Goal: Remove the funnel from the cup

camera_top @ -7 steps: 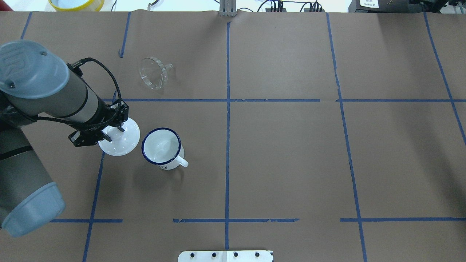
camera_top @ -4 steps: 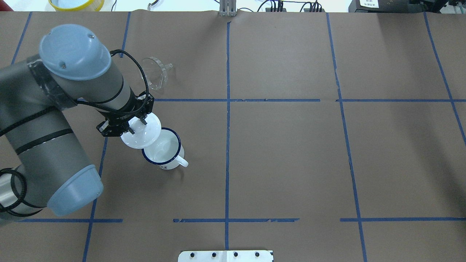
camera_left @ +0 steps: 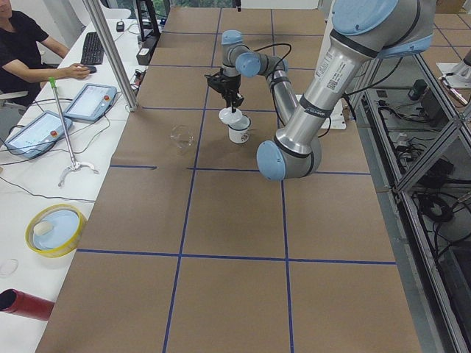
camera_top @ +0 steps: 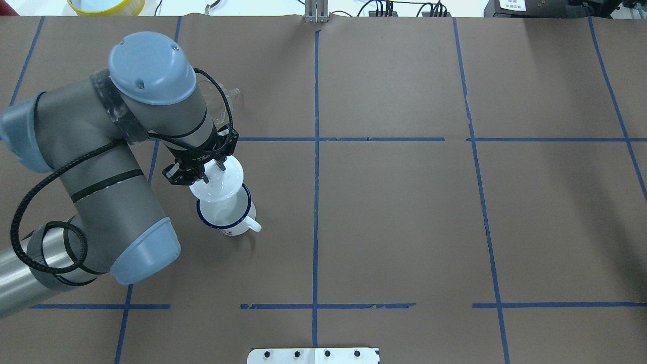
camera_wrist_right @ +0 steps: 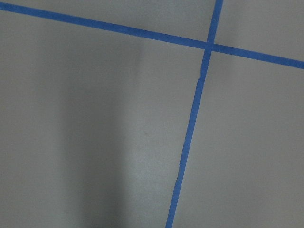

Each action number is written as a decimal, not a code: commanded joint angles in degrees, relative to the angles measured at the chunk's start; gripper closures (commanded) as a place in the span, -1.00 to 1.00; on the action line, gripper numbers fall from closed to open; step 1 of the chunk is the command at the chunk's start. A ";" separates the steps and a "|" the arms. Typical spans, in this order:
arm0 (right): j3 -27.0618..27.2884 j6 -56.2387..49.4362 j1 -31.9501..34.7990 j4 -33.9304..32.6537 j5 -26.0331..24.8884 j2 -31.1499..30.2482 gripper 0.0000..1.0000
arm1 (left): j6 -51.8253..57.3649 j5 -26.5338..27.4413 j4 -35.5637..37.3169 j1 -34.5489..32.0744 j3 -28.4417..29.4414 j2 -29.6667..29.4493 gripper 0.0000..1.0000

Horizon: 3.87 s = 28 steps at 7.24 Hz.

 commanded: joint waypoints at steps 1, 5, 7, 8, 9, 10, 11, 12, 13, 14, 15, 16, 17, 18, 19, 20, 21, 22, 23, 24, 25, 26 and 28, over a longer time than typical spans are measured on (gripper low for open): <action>0.00 -0.08 0.00 0.00 0.00 0.00 -1.00 | -0.05 -0.07 -0.79 1.71 0.49 0.23 1.00; 0.00 0.01 0.00 0.00 0.00 0.00 -1.00 | -0.58 -0.16 -0.87 1.98 -2.05 2.23 1.00; 0.00 0.01 0.00 0.00 0.00 0.00 -1.00 | -0.40 -0.16 -1.14 2.15 -2.85 3.57 1.00; 0.00 0.01 0.00 0.00 0.00 0.00 -1.00 | -0.31 -0.16 -1.31 2.42 -2.68 3.57 1.00; 0.00 0.01 0.00 0.00 0.00 0.00 -1.00 | -0.48 -0.16 -2.01 2.51 -2.59 3.48 1.00; 0.00 -0.08 0.00 0.00 0.00 0.00 -1.00 | -0.57 -0.16 -2.97 3.29 -2.07 3.48 1.00; 0.00 -0.08 0.00 0.00 0.00 0.00 -1.00 | -0.57 -0.16 -3.07 3.73 -2.15 3.48 1.00; 0.00 -0.08 0.00 0.00 0.00 0.00 -1.00 | -0.23 -0.16 -3.16 3.74 -1.98 3.65 1.00; 0.00 0.01 0.00 0.00 0.00 0.00 -1.00 | -0.22 -0.16 -3.16 3.83 -2.06 3.57 1.00; 0.00 0.01 0.00 0.00 0.00 0.00 -1.00 | 0.13 -0.07 -3.16 3.83 -2.06 3.65 1.00; 0.00 -0.08 0.00 0.00 0.00 0.00 -1.00 | 0.22 0.02 -3.16 3.83 -2.06 3.74 1.00; 0.00 -0.08 0.00 0.00 0.00 0.00 -1.00 | 0.83 0.02 -3.33 3.83 -2.06 3.83 1.00; 0.00 -0.08 0.00 0.00 0.00 0.00 -1.00 | 1.27 0.10 -3.42 3.83 -1.80 3.92 1.00; 0.00 -0.08 0.00 0.00 0.00 0.00 -1.00 | 1.36 0.11 -3.60 3.83 -1.54 3.83 1.00; 0.00 -0.08 0.00 0.00 0.00 0.00 -1.00 | 1.36 0.11 -3.60 3.83 -1.53 3.74 1.00; 0.00 -0.08 0.00 0.00 0.00 0.00 -1.00 | 1.36 0.11 -3.60 3.83 -1.53 3.66 1.00; 0.00 0.01 0.00 0.00 0.00 0.00 -1.00 | 1.45 0.11 -3.77 3.83 -1.45 3.74 1.00; 0.00 0.01 0.00 0.00 0.00 0.00 -1.00 | 1.36 0.28 -4.64 3.83 -0.75 3.66 1.00; 0.00 -0.08 0.00 0.00 0.00 0.00 -1.00 | 1.36 0.37 -5.26 3.83 0.39 3.48 0.77; 0.00 -0.08 0.00 0.00 0.00 0.00 -1.00 | 1.45 0.46 -6.05 3.83 0.57 3.48 0.20; 0.00 -0.08 0.00 0.00 0.00 0.00 -1.00 | 1.36 0.54 -5.97 3.91 0.66 3.57 -0.99; 0.00 0.01 0.00 0.00 0.00 0.00 -1.00 | 1.45 0.63 -5.97 3.91 0.58 3.83 -1.00; 0.00 0.01 0.00 0.00 0.00 0.00 -1.00 | 3.80 0.63 -5.62 3.65 -0.38 3.83 -1.00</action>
